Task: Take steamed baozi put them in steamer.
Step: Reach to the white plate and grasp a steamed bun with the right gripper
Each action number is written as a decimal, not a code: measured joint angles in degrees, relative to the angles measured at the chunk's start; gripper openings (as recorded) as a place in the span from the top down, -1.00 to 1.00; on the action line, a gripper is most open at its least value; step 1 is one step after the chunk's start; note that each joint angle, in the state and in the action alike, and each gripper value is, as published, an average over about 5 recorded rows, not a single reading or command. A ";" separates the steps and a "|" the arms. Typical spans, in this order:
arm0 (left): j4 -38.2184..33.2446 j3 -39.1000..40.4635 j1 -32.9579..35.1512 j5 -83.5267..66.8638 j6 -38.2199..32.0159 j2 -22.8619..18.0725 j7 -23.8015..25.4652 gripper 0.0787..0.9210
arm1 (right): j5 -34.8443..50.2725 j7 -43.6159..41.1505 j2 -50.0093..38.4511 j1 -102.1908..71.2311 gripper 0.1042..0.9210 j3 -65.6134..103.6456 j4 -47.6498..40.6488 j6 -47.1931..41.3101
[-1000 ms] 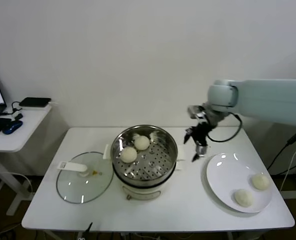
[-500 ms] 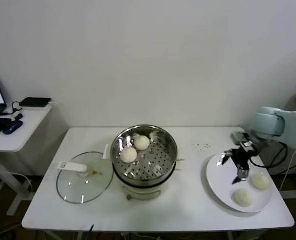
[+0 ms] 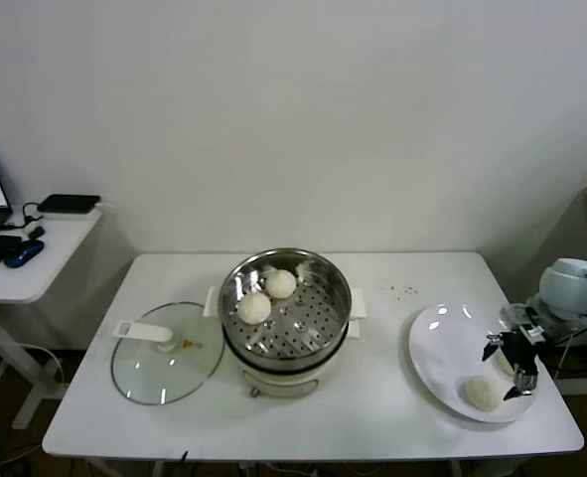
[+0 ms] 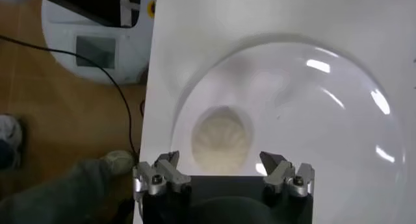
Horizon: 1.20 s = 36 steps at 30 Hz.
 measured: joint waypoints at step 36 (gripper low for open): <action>0.03 -0.14 -0.04 0.49 0.33 -0.07 -0.03 -0.77 | -5.45 2.15 1.27 -22.98 -0.76 22.17 -5.87 -0.99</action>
